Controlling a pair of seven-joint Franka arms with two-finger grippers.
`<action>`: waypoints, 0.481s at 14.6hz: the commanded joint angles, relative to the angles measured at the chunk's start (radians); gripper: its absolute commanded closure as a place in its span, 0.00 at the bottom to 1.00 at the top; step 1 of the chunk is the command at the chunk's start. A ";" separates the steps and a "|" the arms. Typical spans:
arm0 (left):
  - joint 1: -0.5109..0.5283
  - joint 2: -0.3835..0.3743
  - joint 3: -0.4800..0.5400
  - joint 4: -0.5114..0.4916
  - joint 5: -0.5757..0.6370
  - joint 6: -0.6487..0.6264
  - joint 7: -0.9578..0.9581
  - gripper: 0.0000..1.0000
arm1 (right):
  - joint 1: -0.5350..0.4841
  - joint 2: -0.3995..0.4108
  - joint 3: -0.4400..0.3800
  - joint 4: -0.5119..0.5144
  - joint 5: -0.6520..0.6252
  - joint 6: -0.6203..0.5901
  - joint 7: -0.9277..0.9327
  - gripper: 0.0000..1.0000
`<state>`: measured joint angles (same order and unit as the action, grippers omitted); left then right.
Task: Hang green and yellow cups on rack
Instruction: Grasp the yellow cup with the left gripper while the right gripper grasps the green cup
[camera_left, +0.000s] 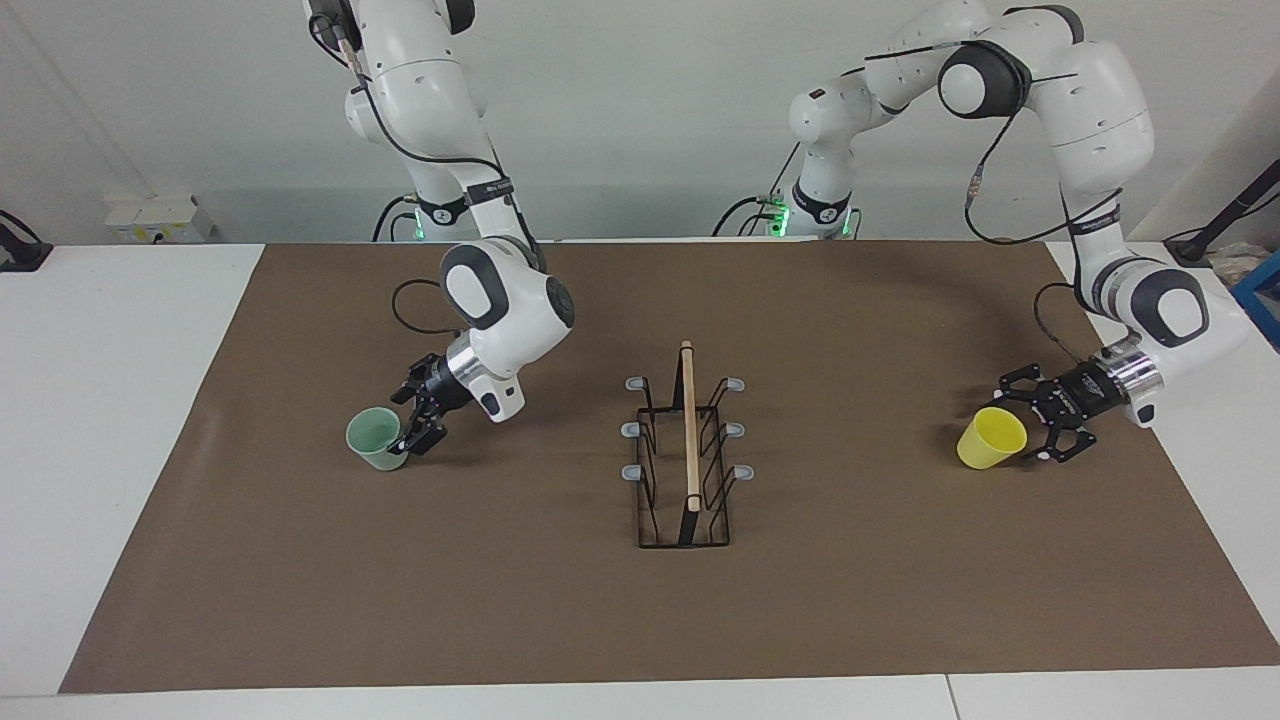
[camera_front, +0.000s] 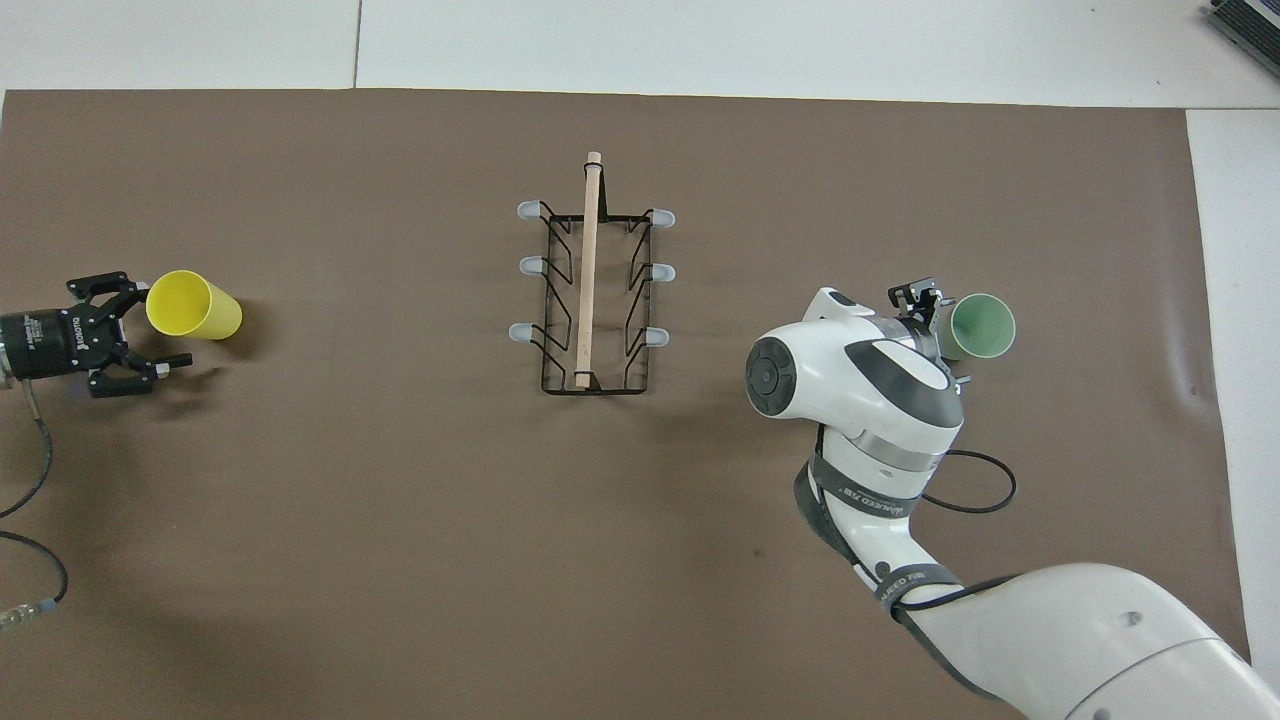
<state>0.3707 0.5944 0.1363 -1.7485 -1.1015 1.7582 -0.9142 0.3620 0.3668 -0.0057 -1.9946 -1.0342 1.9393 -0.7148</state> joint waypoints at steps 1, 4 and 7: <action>-0.029 -0.076 0.000 -0.133 -0.089 0.057 0.029 0.00 | 0.009 0.017 0.000 -0.027 -0.073 0.016 0.041 0.00; -0.030 -0.090 -0.001 -0.172 -0.154 0.049 0.079 0.00 | 0.008 0.020 0.000 -0.075 -0.151 0.066 0.061 0.00; -0.029 -0.114 -0.001 -0.252 -0.253 0.049 0.248 0.00 | -0.003 0.027 0.000 -0.111 -0.248 0.078 0.118 0.00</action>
<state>0.3485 0.5369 0.1300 -1.9044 -1.2925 1.7820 -0.7606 0.3732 0.3977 -0.0068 -2.0720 -1.2157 1.9887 -0.6356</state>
